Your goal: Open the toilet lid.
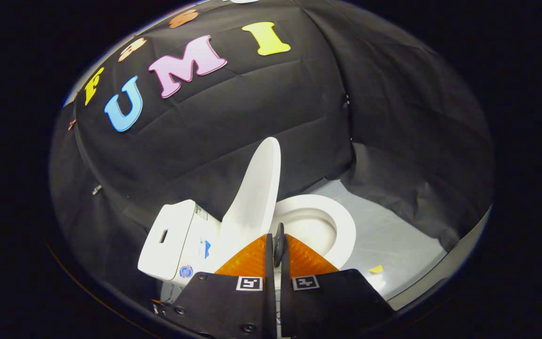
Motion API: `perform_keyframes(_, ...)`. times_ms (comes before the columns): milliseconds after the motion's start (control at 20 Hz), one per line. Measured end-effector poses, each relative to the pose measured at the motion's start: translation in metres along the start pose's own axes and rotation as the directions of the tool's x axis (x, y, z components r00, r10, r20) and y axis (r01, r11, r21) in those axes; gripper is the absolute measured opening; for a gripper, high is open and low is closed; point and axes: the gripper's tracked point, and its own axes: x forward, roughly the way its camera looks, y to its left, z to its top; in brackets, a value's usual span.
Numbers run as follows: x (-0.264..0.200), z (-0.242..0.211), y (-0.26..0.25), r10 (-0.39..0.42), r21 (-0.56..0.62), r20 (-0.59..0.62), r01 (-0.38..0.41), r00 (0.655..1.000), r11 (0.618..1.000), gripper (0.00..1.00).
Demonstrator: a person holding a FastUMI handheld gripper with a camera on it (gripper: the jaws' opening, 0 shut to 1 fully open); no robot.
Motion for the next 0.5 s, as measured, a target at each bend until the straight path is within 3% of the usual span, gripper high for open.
perform_keyframes(250, -0.018, 0.011, 0.046, -0.027, -0.042, 0.049, 0.029, 0.998, 0.999, 0.08)
perform_keyframes(500, -0.028, 0.015, 0.096, -0.003, -0.093, 0.078, 0.01, 0.997, 0.996, 0.09)
